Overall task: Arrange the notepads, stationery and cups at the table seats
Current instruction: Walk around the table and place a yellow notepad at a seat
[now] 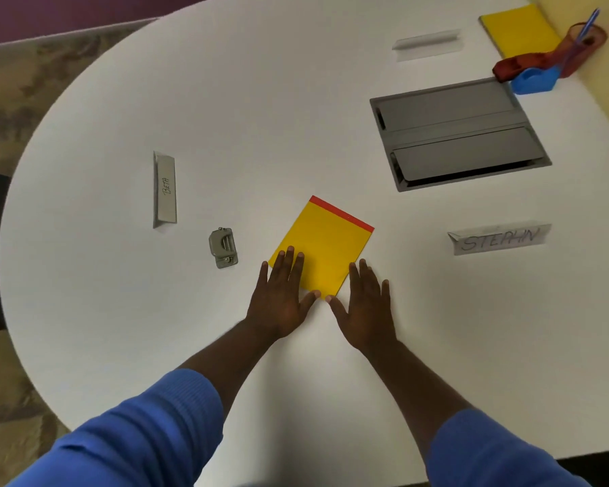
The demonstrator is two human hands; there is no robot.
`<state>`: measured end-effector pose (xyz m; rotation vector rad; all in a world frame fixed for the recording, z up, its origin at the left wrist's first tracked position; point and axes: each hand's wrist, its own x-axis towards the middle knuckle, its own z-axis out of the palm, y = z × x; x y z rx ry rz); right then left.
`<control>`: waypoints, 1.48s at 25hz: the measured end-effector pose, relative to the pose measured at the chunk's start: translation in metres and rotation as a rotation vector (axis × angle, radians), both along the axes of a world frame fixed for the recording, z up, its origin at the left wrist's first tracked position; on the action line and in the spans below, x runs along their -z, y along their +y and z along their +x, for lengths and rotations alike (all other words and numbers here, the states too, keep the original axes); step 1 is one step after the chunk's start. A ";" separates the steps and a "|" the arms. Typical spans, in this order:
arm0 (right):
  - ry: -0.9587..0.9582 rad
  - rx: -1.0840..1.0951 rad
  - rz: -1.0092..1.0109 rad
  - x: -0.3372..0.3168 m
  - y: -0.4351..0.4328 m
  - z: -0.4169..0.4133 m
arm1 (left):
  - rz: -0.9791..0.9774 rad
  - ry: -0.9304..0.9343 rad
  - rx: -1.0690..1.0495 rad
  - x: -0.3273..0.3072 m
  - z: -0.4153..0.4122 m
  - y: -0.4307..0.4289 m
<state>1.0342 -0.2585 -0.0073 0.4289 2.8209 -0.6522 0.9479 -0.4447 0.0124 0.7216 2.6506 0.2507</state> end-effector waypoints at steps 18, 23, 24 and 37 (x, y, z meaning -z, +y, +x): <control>0.016 0.243 -0.235 0.027 -0.003 -0.053 | 0.295 -0.233 -0.677 0.032 -0.079 0.037; 0.068 0.298 -0.338 0.021 0.004 -0.056 | 0.316 -0.310 -0.787 0.047 -0.090 0.030; 0.066 0.334 -0.350 0.022 0.006 -0.057 | 0.326 -0.333 -0.816 0.048 -0.089 0.029; -0.048 0.901 -0.809 0.023 0.040 -0.081 | 0.717 -0.688 -1.151 0.038 -0.071 -0.001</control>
